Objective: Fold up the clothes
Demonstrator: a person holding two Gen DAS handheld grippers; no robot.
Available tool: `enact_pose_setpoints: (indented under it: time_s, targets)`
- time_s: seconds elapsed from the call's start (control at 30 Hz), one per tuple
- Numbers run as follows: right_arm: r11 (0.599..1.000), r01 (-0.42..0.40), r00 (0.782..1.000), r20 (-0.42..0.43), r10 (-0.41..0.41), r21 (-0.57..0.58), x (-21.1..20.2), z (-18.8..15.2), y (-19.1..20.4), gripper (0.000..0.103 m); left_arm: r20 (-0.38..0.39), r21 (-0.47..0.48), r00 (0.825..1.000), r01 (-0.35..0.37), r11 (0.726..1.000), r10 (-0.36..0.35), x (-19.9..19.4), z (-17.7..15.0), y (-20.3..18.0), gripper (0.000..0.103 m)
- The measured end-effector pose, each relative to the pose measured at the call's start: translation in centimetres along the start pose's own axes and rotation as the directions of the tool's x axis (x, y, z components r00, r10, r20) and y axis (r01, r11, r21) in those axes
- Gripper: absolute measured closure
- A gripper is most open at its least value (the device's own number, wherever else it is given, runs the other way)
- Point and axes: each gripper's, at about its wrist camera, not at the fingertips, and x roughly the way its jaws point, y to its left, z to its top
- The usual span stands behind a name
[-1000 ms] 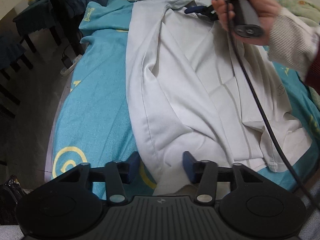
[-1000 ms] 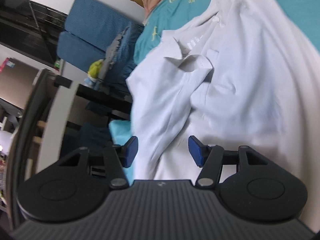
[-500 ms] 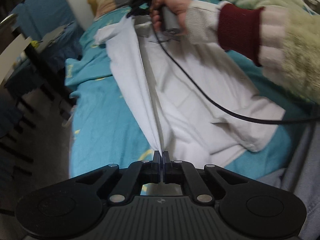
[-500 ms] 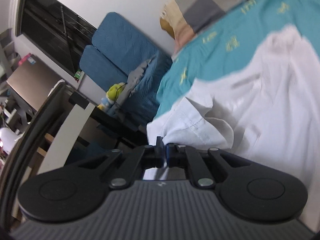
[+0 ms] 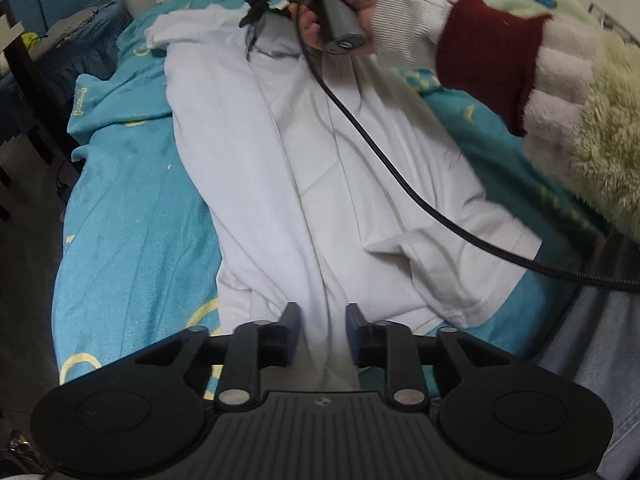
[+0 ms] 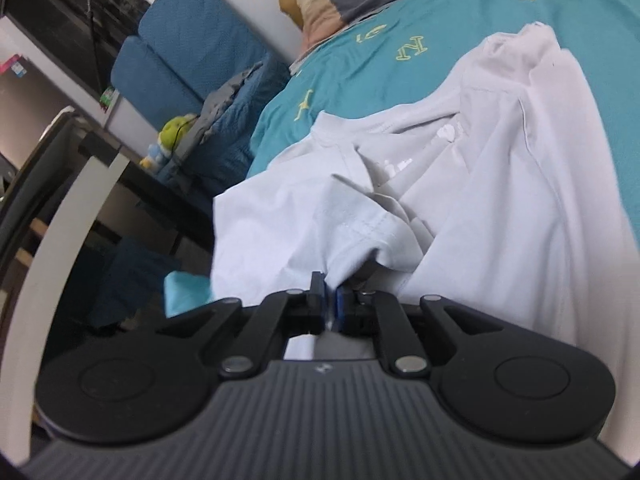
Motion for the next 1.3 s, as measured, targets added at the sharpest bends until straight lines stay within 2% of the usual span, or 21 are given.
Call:
enact_pose_setpoints:
  time_s: [0.03, 0.07, 0.1, 0.13, 0.27, 0.33, 0.43, 0.57, 0.7, 0.77, 0.8, 0.87, 0.9, 0.93, 1.03, 1.1, 1.2, 1.3]
  targets:
    - [1.000, 0.003, 1.000, -0.002, -0.003, -0.012, -0.8, 0.2, 0.3, 0.077, 0.028, -0.022, 0.999, 0.022, 1.000, -0.021, -0.6, 0.0, 0.3, 0.060]
    - [1.000, 0.005, 1.000, -0.001, -0.005, -0.028, -1.7, 0.5, 0.6, 0.070, 0.058, -0.049, 0.997, 0.050, 0.998, -0.047, -1.1, 0.0, 0.6, 0.057]
    - [0.999, 0.006, 1.000, 0.000, -0.006, -0.046, -2.6, 0.7, 1.0, 0.055, 0.087, -0.079, 0.993, 0.086, 0.993, -0.079, -1.5, 0.0, 0.8, 0.055]
    - [0.998, 0.004, 1.000, 0.003, -0.003, -0.062, -3.7, 0.9, 1.2, 0.048, 0.117, -0.109, 0.987, 0.123, 0.986, -0.110, -1.8, 0.1, 1.1, 0.054]
    - [0.999, 0.005, 0.999, 0.049, -0.002, -0.052, -8.2, 1.9, 0.8, 0.048, 0.205, -0.188, 0.958, 0.239, 0.953, -0.200, -1.7, 0.7, 1.4, 0.050]
    - [0.998, 0.030, 0.998, 0.062, -0.026, -0.063, -9.7, 2.2, 0.4, 0.048, 0.216, -0.199, 0.953, 0.255, 0.946, -0.211, -1.0, 1.3, 1.1, 0.049]
    - [0.988, 0.087, 0.995, 0.061, -0.080, -0.125, -10.9, 2.2, -0.2, 0.048, 0.186, -0.232, 0.957, 0.261, 0.937, -0.221, 0.9, 2.0, 0.4, 0.049]
    - [0.985, 0.093, 0.995, 0.056, -0.085, -0.143, -10.0, 1.6, -2.2, 0.049, 0.128, -0.289, 0.955, 0.294, 0.911, -0.267, 3.2, 1.6, 0.2, 0.049]
    - [0.967, 0.088, 0.996, 0.037, -0.082, -0.237, -7.3, 0.3, -2.0, 0.049, 0.087, -0.319, 0.938, 0.344, 0.883, -0.335, 4.6, 1.1, 0.1, 0.049]
    - [0.945, 0.060, 0.998, 0.030, -0.053, -0.321, -6.1, -0.2, -0.7, 0.049, 0.067, -0.358, 0.922, 0.378, 0.853, -0.381, 5.5, 0.9, 0.3, 0.049]
    - [0.930, 0.046, 0.999, 0.026, -0.039, -0.364, -5.6, -0.5, 0.0, 0.049, 0.056, -0.379, 0.912, 0.395, 0.837, -0.406, 6.0, 0.8, 0.5, 0.051]
    - [0.897, 0.031, 0.999, 0.006, -0.032, -0.441, -4.6, -1.1, 1.3, 0.049, 0.047, -0.390, 0.904, 0.408, 0.825, -0.425, 6.7, 0.7, 0.6, 0.053]
    - [0.880, 0.030, 0.999, -0.017, -0.044, -0.473, -4.2, -1.4, 1.7, 0.050, 0.048, -0.390, 0.900, 0.415, 0.822, -0.433, 6.8, 0.7, 0.6, 0.059]
    - [0.863, 0.030, 0.997, -0.040, -0.059, -0.504, -3.7, -1.7, 2.1, 0.050, 0.049, -0.391, 0.897, 0.423, 0.818, -0.440, 7.0, 0.7, 0.6, 0.070]
    - [0.807, 0.049, 0.990, -0.078, -0.118, -0.589, -2.8, -2.7, 2.9, 0.050, 0.059, -0.382, 0.888, 0.442, 0.812, -0.456, 7.2, 0.8, 0.6, 0.093]
    - [0.777, 0.114, 0.983, -0.045, -0.180, -0.619, -2.4, -3.3, 2.9, 0.052, 0.077, -0.364, 0.888, 0.448, 0.816, -0.453, 6.9, 0.8, 0.4, 0.096]
    - [0.784, 0.132, 0.980, -0.038, -0.194, -0.606, -2.4, -3.7, 2.6, 0.094, 0.121, -0.332, 0.879, 0.474, 0.816, -0.461, 5.4, 0.9, 0.6, 0.097]
    - [0.890, 0.065, 0.997, -0.017, -0.081, -0.450, -3.8, -2.4, 1.4, 0.098, 0.129, -0.302, 0.853, 0.519, 0.800, -0.505, 3.8, 0.8, 0.8, 0.098]
